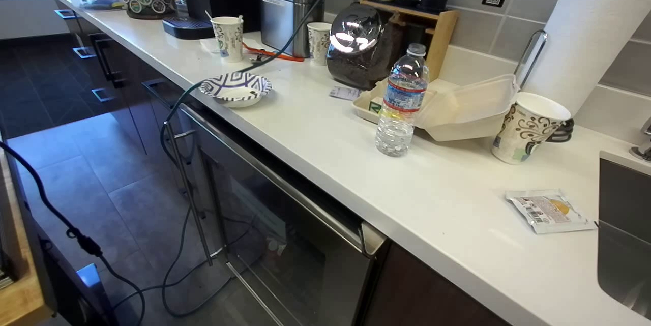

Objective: Remove the plate from the top cabinet

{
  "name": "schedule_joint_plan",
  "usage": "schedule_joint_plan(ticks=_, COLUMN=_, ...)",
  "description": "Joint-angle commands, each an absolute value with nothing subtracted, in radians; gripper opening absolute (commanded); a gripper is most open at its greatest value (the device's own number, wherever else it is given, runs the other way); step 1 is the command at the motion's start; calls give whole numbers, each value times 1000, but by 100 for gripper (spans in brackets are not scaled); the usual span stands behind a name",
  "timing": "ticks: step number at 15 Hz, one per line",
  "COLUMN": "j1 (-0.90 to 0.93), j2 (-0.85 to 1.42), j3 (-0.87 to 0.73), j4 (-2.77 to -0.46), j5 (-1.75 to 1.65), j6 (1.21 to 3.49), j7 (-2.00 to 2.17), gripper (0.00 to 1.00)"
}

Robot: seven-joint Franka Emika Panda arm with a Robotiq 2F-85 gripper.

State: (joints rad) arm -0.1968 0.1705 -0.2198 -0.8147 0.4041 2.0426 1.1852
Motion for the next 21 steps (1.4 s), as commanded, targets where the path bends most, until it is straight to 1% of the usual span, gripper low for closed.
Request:
schedule_joint_plan(ticks=1, j1=-212, j2=166, j3=-202, j4=-840, j5=450, j6=1980, j7=1051, gripper=100)
schedule_joint_plan(ticks=6, j1=-238, j2=170, j3=-204, j4=-860, j5=496, j6=1910, j7=882, gripper=100)
schedule_joint_plan(ticks=11, j1=-223, j2=196, j3=-214, j4=-880, j5=454, j6=2053, j7=895, gripper=100)
schedule_joint_plan(ticks=16, j1=-223, j2=210, j3=-214, j4=-900, j5=446, j6=2105, j7=892, gripper=100)
schedule_joint_plan(ticks=18, j1=-222, j2=216, j3=-214, j4=-900, j5=444, j6=2115, j7=896, gripper=94)
schedule_joint_plan(ticks=19, j1=-222, j2=222, j3=-214, j4=-898, j5=443, j6=2122, j7=896, gripper=79)
schedule_joint_plan(ticks=20, j1=-222, j2=225, j3=-215, j4=-897, j5=441, j6=2126, j7=897, gripper=76)
schedule_joint_plan(ticks=21, j1=-221, j2=229, j3=-215, j4=-897, j5=438, j6=2130, j7=900, gripper=69)
